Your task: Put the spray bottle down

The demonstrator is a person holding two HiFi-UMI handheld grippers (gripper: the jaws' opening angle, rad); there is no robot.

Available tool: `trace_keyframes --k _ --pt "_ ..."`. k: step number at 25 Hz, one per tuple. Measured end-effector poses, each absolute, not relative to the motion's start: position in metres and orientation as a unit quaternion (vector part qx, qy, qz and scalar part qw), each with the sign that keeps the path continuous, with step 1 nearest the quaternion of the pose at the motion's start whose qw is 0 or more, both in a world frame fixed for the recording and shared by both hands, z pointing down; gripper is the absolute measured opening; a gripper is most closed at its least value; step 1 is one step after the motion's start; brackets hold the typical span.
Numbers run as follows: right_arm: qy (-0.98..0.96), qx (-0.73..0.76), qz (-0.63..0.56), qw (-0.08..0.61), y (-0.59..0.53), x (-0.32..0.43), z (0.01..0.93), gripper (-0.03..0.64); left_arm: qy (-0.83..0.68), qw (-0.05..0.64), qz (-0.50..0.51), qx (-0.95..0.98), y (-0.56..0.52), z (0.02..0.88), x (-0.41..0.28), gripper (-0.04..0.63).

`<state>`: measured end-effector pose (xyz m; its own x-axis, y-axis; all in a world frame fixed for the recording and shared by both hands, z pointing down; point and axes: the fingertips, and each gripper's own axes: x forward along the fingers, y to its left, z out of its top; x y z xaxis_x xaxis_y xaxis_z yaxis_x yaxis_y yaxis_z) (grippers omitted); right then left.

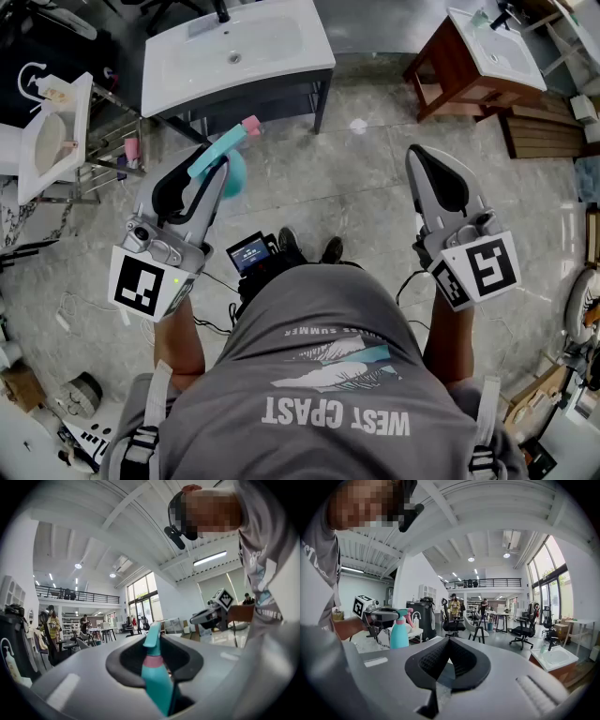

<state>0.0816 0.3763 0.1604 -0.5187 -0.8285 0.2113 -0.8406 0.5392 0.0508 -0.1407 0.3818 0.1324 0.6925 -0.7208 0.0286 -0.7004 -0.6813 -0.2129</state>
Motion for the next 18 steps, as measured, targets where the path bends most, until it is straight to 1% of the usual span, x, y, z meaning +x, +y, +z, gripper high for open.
trace_keyframes --k 18 --pt "-0.866 0.488 0.034 0.106 0.369 0.072 0.164 0.0 0.382 0.086 -0.057 -0.918 0.37 0.138 -0.153 0.089"
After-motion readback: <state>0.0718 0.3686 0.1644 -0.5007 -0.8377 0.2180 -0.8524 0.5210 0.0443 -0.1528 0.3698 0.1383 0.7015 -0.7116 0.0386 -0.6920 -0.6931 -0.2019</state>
